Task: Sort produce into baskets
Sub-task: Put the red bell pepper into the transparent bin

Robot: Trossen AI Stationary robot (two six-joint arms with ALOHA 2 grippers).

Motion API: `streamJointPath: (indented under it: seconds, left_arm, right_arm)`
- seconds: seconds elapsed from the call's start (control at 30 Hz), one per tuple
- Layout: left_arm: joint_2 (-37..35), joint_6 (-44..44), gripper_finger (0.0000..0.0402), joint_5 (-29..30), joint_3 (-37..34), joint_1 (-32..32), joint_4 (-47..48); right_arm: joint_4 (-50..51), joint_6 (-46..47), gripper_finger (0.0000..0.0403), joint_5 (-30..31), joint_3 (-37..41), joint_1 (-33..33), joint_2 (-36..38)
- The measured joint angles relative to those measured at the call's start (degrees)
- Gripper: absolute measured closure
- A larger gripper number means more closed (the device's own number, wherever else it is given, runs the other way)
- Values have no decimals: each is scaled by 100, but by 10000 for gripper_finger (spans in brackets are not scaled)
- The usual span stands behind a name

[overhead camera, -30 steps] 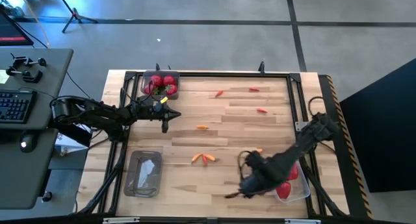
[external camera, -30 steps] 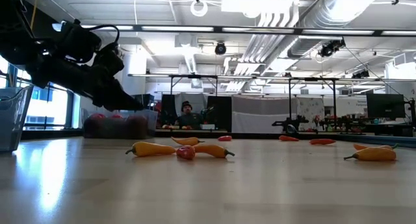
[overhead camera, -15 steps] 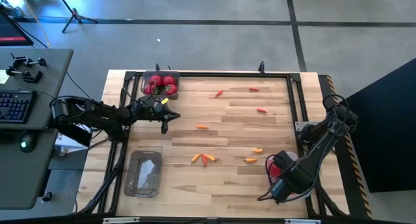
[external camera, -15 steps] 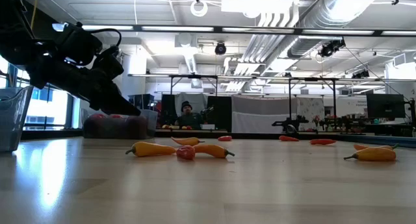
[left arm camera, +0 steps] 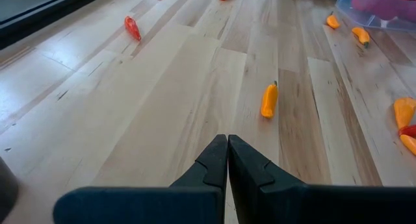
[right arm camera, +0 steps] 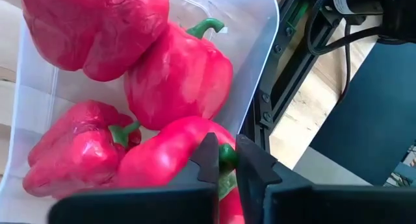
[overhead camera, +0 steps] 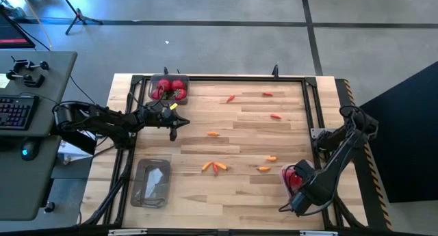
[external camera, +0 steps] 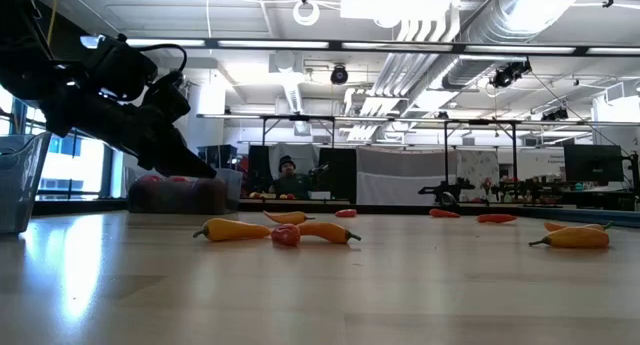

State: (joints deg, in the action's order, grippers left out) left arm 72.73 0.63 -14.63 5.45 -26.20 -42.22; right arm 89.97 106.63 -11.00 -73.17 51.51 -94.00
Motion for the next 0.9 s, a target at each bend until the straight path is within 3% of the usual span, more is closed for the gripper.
streamJointPath:
  seconds: [0.13, 0.4, 0.53, 0.67, 0.83, 0.9]
  left_arm:
    - [0, 5, 402, 6, 0, -4, -2]
    - [0, 95, 402, 15, 0, -4, -4]
    - [0, 152, 402, 33, 0, -4, -4]
    - [0, 152, 402, 25, 0, -4, -4]
    - [0, 152, 402, -9, 0, -4, -4]
    - [0, 149, 401, -11, 0, -4, -4]
  right_arm:
    - [-6, 114, 340, -5, 0, -2, 0]
    - [-46, -42, 188, -346, -172, -144, -2]
    - [-37, -164, 165, -200, -497, -264, -2]
    - [-337, -113, 210, 141, -627, -331, -2]
    - [-988, -214, 365, -156, -330, -319, -13]
    - [-988, -254, 388, -307, -328, -317, -7]
